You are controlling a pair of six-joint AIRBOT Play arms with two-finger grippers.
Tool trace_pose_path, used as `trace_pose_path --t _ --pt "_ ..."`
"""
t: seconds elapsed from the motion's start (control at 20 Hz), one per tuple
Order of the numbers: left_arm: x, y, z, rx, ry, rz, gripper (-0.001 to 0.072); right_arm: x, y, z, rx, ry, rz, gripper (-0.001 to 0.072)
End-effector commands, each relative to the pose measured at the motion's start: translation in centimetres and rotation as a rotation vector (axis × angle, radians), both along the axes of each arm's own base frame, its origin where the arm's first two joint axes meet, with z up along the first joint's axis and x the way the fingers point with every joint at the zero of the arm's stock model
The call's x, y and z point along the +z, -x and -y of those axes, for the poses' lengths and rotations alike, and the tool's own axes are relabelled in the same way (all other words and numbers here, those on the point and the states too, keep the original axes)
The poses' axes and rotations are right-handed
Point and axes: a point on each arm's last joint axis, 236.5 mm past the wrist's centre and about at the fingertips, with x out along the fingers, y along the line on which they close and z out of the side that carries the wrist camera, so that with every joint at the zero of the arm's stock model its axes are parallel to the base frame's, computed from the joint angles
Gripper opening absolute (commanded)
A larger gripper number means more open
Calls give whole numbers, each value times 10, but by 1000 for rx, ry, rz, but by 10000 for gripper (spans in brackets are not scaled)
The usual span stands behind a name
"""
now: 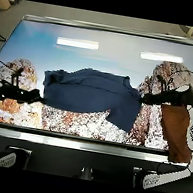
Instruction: Fold the shirts.
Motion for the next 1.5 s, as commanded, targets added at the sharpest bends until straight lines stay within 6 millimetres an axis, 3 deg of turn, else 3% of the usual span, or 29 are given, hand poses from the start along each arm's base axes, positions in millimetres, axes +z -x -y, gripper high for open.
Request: trace_pose_path --t 0.0,0.1,0.15,0.2,0.3,0.35,0.4,0.5,0.6,0.75,0.85,1.0,1.15,1.3,1.45 --pt "111 -50 -11 -14 -68 300 21 92 -8 0 123 41 173 13" --pt "248 -65 -14 1 -129 623 21 205 -16 3 131 135 443 13" --pt "332 -52 -12 8 -169 821 22 281 -6 2 126 202 625 13" --pt "414 -26 -13 28 -236 1029 22 361 16 2 102 293 832 14" --pt "543 50 -21 113 -398 1387 22 505 83 14 -16 543 1256 14" --pt "581 88 -24 160 -458 1504 22 561 126 22 -114 647 1430 13" --pt "604 121 -24 208 -463 1577 22 602 172 27 -207 724 1556 13" --pt "611 153 -19 249 -415 1604 22 634 234 29 -318 776 1658 12" --pt "604 159 -16 233 -419 1579 22 637 256 28 -342 784 1673 12" --pt "589 152 -15 207 -425 1518 22 629 255 28 -329 790 1640 12" --pt "574 142 -16 186 -437 1452 22 614 244 33 -307 805 1572 12" --pt "527 104 -31 139 -493 1249 23 564 200 39 -232 753 1363 12" --pt "456 48 -49 81 -502 957 23 482 141 47 -105 693 1056 12" --pt "344 -9 -54 -11 -434 618 23 380 88 58 21 608 697 11" --pt "231 -57 -64 -52 -394 398 23 286 34 69 44 507 428 11"
